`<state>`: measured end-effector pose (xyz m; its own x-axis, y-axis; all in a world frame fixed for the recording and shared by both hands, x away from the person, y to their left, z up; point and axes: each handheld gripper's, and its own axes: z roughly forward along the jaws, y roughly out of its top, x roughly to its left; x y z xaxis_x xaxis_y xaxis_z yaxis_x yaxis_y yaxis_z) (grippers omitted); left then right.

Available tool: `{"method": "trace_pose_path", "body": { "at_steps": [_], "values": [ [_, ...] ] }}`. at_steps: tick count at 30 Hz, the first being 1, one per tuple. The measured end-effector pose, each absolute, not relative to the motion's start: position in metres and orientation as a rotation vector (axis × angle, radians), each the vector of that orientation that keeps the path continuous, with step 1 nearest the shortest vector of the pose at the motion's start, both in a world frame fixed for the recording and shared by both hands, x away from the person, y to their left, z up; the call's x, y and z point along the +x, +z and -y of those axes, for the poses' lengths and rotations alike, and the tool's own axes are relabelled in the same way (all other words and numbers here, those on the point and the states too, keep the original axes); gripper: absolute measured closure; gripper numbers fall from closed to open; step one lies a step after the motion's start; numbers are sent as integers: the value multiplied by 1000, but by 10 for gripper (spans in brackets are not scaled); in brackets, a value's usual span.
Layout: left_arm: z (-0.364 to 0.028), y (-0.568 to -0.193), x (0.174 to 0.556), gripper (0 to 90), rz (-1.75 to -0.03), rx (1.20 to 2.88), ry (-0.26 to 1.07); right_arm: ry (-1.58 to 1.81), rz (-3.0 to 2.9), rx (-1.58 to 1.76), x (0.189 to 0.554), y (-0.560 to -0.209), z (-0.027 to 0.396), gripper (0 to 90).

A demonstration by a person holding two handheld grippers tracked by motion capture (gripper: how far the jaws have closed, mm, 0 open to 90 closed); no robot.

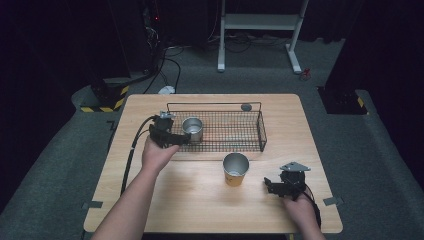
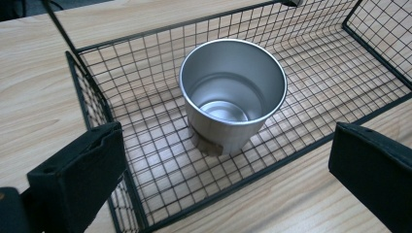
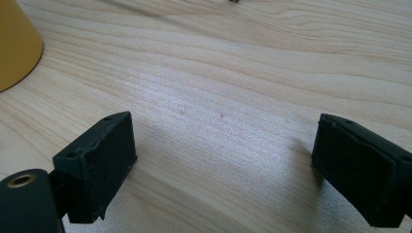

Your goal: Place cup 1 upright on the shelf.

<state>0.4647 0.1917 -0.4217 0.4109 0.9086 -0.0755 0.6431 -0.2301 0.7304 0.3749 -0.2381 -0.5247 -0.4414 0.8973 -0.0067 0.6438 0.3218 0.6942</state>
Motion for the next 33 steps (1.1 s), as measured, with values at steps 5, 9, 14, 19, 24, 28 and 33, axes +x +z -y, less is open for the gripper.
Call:
{"method": "trace_pose_path", "body": {
  "at_steps": [5,9,14,19,24,28,33],
  "values": [
    [-198,-422,457,5,-1315,1964,485,883,-2202,1366,375,-525,238,79],
    [-203,-423,450,6,-1318,1951,476,883,-2202,1366,375,-525,238,79],
    [-210,-426,437,8,-1313,1948,476,883,-2202,1366,375,-525,238,79],
    [-215,-431,427,10,-1313,1953,475,883,-2202,1367,375,-525,238,79],
    [-221,-436,417,13,-1311,1955,468,883,-2202,1367,375,-525,238,79],
    [-225,-440,410,16,-1307,1959,467,883,-2202,1367,375,-525,238,79],
    [-230,-445,403,20,-1305,1950,454,883,-2202,1367,375,-525,238,79]
  ]
}}
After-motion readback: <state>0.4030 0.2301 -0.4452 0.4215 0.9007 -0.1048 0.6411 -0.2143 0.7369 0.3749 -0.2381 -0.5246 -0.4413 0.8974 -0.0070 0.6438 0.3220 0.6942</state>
